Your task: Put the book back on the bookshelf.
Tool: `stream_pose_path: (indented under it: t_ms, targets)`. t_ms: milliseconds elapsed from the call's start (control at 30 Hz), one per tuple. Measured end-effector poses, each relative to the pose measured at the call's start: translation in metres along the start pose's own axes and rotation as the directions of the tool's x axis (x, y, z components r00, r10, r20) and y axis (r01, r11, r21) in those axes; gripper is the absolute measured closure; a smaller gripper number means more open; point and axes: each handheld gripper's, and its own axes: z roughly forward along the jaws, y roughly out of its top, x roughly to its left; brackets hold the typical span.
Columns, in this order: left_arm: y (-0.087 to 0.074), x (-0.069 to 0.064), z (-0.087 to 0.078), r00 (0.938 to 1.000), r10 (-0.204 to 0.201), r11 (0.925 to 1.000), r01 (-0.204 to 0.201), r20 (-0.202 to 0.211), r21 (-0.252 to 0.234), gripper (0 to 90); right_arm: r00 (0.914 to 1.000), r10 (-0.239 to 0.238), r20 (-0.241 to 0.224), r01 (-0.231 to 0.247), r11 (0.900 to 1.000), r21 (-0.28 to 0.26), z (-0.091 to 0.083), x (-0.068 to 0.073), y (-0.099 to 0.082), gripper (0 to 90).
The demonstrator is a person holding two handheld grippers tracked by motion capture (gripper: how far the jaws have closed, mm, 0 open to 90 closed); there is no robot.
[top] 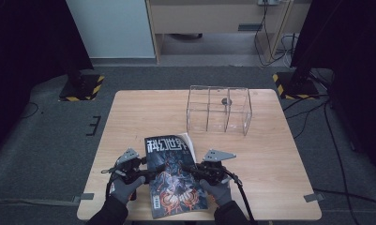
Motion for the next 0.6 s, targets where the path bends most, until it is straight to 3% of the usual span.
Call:
stream_pose_path:
  t_ms: [100,300,367,600]
  targets:
    - [0.0029,-0.0001,0.0030,0.9999,0.017,0.9998,-0.017,0.004,-0.013,21.6,0.9999,-0.005,-0.011,0.005,0.9999,-0.011,-0.0026,0.0024,0.0018,83.7]
    - [0.0039,-0.0006,0.0079,0.9997,0.004,0.9999,-0.003,0.022,-0.014,23.5,1.0000,0.001,-0.006,-0.001,1.0000,-0.008,-0.0004,0.0025,0.0029,83.6]
    - [0.0033,-0.0013,0.0097,0.9998,0.018,0.9998,-0.018,0.007,0.000,19.6,1.0000,-0.007,0.003,0.007,1.0000,-0.001,0.0022,0.0022,0.0032,83.6]
    - [0.0069,-0.0051,0.0043,0.9997,0.012,0.9995,-0.013,-0.023,-0.029,28.9,0.9990,0.005,0.044,-0.006,0.9996,0.029,0.0052,-0.0012,0.0044,82.8]
